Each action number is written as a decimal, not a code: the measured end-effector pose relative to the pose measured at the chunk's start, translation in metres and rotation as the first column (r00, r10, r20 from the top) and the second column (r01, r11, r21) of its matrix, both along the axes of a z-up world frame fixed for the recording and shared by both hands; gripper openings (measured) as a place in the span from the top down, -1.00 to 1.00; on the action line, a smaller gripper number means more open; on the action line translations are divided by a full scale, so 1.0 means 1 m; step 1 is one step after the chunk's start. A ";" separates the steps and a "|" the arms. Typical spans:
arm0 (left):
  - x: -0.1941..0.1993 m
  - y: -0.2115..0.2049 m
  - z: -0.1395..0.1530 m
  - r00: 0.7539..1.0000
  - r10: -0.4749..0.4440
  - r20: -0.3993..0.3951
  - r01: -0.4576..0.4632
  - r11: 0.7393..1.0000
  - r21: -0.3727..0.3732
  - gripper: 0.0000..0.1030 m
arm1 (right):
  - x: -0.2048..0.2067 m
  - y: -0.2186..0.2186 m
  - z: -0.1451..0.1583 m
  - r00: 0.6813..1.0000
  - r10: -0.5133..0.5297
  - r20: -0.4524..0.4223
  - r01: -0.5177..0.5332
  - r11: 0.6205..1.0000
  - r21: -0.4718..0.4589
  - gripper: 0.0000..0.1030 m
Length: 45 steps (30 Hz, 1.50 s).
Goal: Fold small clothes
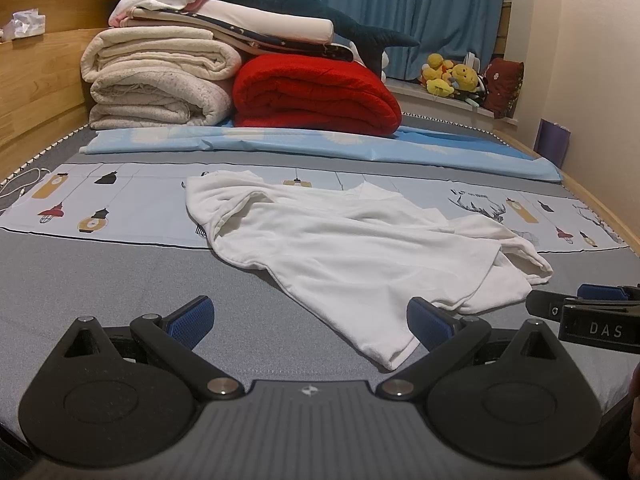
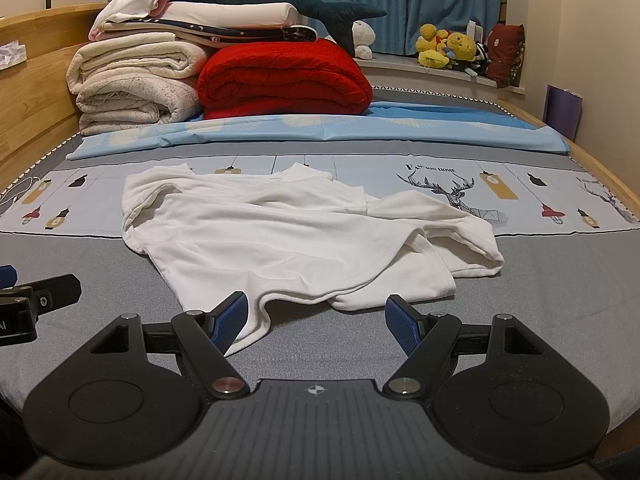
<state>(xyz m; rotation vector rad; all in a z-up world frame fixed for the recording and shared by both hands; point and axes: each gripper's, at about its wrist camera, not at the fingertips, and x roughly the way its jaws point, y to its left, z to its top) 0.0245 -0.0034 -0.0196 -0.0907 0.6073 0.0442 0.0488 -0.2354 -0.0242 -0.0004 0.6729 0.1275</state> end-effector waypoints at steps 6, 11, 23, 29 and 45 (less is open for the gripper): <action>0.000 0.000 0.000 1.000 -0.001 0.000 0.001 1.000 0.001 -0.99 | 0.000 0.000 0.000 1.000 0.000 0.000 0.000 1.000 0.000 -0.49; 0.000 0.001 0.000 1.000 -0.007 0.003 0.007 1.000 0.008 -0.98 | -0.002 -0.003 0.007 0.999 -0.020 0.043 0.019 1.000 0.013 -0.45; 0.028 -0.002 -0.035 0.990 -0.065 -0.125 0.064 0.998 -0.013 0.13 | 0.045 -0.081 0.053 0.959 -0.086 0.272 0.060 0.993 0.103 -0.25; 0.081 -0.019 -0.080 0.970 -0.097 -0.223 0.057 0.982 -0.181 0.22 | 0.061 -0.100 0.032 0.976 -0.137 0.171 0.117 0.986 0.120 0.21; 0.096 0.026 -0.048 0.901 -0.307 -0.306 0.346 0.934 0.082 0.90 | 0.074 -0.146 0.026 0.963 -0.233 0.133 0.204 0.958 0.201 0.20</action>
